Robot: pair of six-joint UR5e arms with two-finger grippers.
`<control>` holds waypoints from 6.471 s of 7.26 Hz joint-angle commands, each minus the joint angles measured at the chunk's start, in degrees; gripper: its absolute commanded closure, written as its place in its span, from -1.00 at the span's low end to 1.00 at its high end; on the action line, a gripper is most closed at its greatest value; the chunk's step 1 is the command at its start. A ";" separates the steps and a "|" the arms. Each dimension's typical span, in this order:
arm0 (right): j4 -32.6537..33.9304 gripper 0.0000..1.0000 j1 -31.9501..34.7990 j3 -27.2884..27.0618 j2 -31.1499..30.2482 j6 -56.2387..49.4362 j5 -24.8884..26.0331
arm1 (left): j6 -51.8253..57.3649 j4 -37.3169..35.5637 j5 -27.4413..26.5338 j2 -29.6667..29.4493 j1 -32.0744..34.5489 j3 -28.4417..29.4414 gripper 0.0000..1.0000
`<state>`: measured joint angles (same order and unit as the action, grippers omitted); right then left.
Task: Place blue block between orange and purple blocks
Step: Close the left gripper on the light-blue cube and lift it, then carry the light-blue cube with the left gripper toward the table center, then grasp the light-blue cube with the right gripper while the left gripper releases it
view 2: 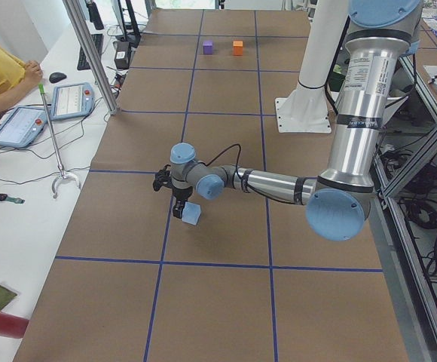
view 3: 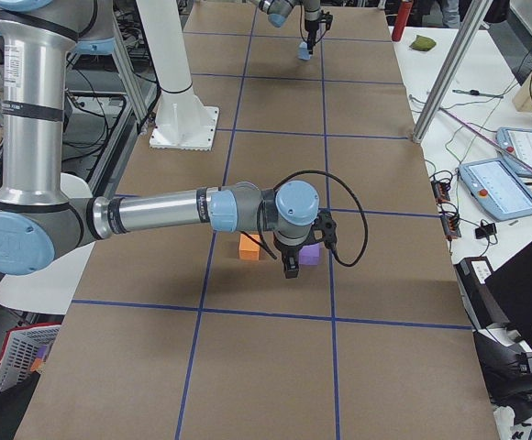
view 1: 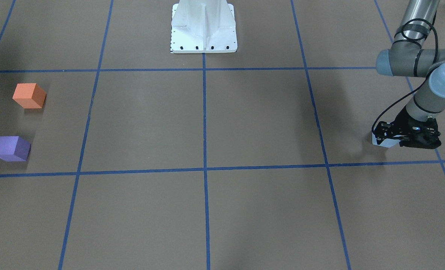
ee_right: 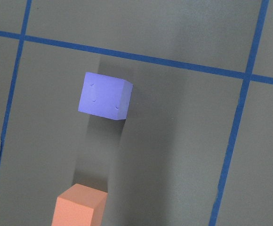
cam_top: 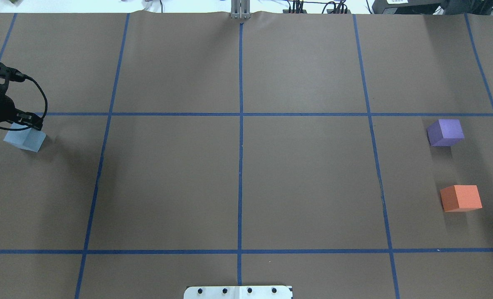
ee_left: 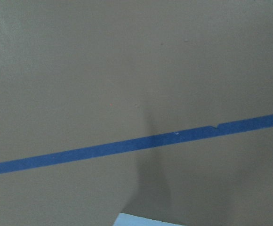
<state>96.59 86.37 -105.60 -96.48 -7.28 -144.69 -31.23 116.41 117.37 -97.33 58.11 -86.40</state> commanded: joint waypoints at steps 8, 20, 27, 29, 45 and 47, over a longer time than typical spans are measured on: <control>0.00 -1.00 -0.07 -0.13 -0.02 0.16 -1.65 | -0.85 -0.22 0.40 1.35 -0.19 0.18 0.99; -0.09 -1.00 -0.85 -2.85 0.15 0.25 -1.91 | -45.22 -24.92 -10.97 -62.42 -30.65 20.62 1.00; -8.05 -1.00 -9.45 -2.68 1.38 10.22 -3.76 | -44.36 -23.25 -20.42 -66.15 -37.98 28.39 -0.57; -19.27 -1.00 -16.20 -2.59 2.95 30.81 -2.45 | -44.35 -23.51 -19.99 -66.24 -36.94 25.94 -1.00; -16.43 -0.92 -60.44 1.62 30.12 75.23 43.43 | -31.79 -30.10 -2.58 -30.91 -18.39 -15.91 -1.00; -16.87 -0.90 -60.53 5.73 31.69 70.51 44.75 | -31.96 -30.10 -2.58 -30.91 -18.47 -15.56 -1.00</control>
<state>79.95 26.01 -102.34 -65.82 66.41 -100.63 -63.10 86.30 114.79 -128.23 39.68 -102.08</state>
